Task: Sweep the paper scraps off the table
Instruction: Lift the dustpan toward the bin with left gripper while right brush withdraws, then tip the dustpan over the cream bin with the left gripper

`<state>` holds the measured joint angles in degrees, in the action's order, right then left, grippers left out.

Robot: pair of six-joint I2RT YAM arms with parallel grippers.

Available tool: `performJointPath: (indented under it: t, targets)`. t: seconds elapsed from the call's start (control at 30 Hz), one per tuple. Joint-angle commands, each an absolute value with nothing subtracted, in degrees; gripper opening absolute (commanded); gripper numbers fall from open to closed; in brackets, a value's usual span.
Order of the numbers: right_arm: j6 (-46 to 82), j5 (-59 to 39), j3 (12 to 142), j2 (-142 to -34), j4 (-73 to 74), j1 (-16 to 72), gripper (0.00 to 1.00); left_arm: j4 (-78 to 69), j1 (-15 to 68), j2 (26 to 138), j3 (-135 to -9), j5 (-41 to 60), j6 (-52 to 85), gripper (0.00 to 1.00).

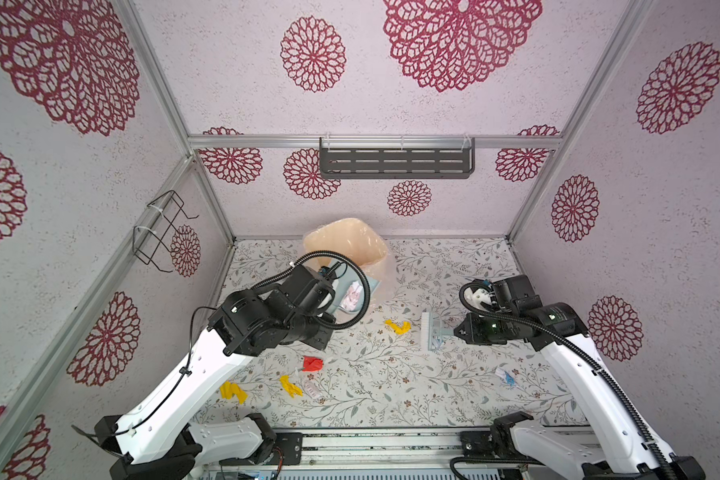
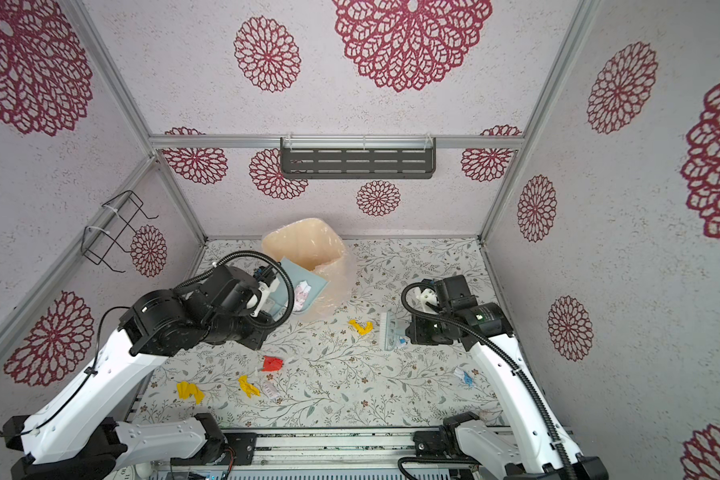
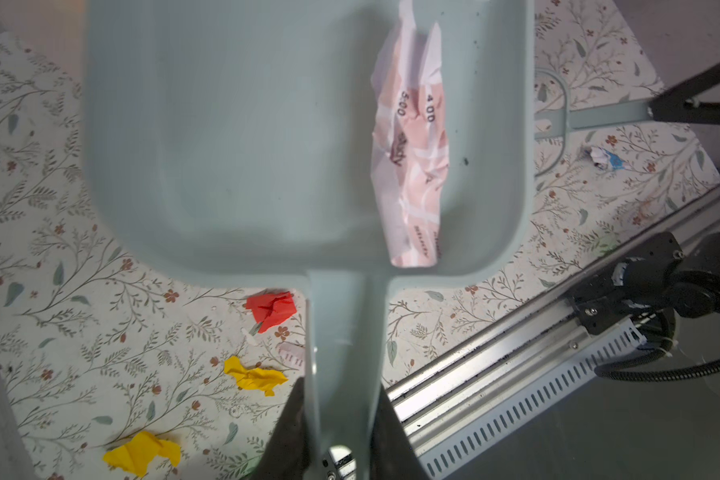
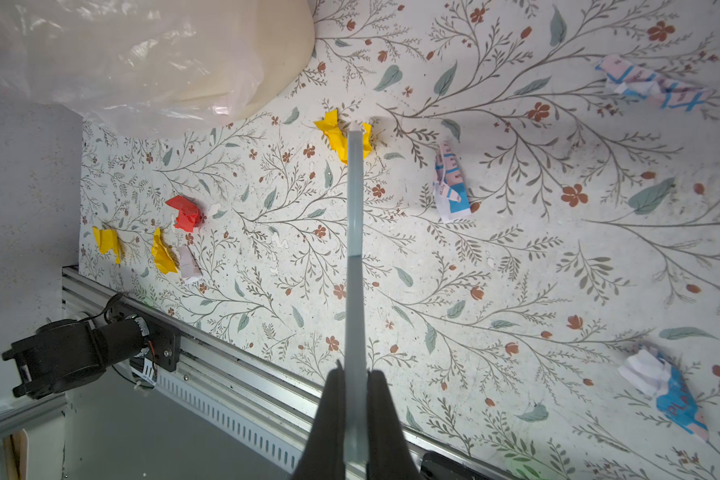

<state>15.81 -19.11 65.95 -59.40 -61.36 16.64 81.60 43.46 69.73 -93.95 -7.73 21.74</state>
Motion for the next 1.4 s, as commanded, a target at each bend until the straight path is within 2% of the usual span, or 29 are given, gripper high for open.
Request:
performJointPath:
  t: [0.0, 0.17, 0.47, 0.83, 1.13, 1.37]
  targets:
    - [14.2, -20.4, 66.4, -58.3, -61.0, 15.9, 0.00, 83.6, 37.1, 69.8, -96.4, -5.4, 15.4, 0.00]
    - [14.0, -21.1, 66.2, -57.6, -61.2, 14.7, 0.00, 81.5, 28.0, 72.8, -98.7, -1.1, 10.0, 0.00]
    - [13.4, -22.8, 65.3, -56.6, -61.7, 12.5, 0.00, 84.3, 22.1, 83.3, -108.8, -1.5, 1.9, 0.00]
    - [13.0, -24.9, 64.2, -56.7, -61.4, 10.7, 0.00, 88.7, 21.8, 95.1, -123.5, -9.6, -6.2, 0.00]
    - [12.9, -25.7, 64.3, -57.4, -61.3, 10.2, 0.00, 87.6, 22.1, 100.9, -127.2, -17.8, -10.9, 0.00]
    - [12.7, -26.0, 64.3, -57.6, -61.6, 9.9, 0.00, 81.0, 27.3, 101.5, -123.7, -33.2, -18.2, 0.00]
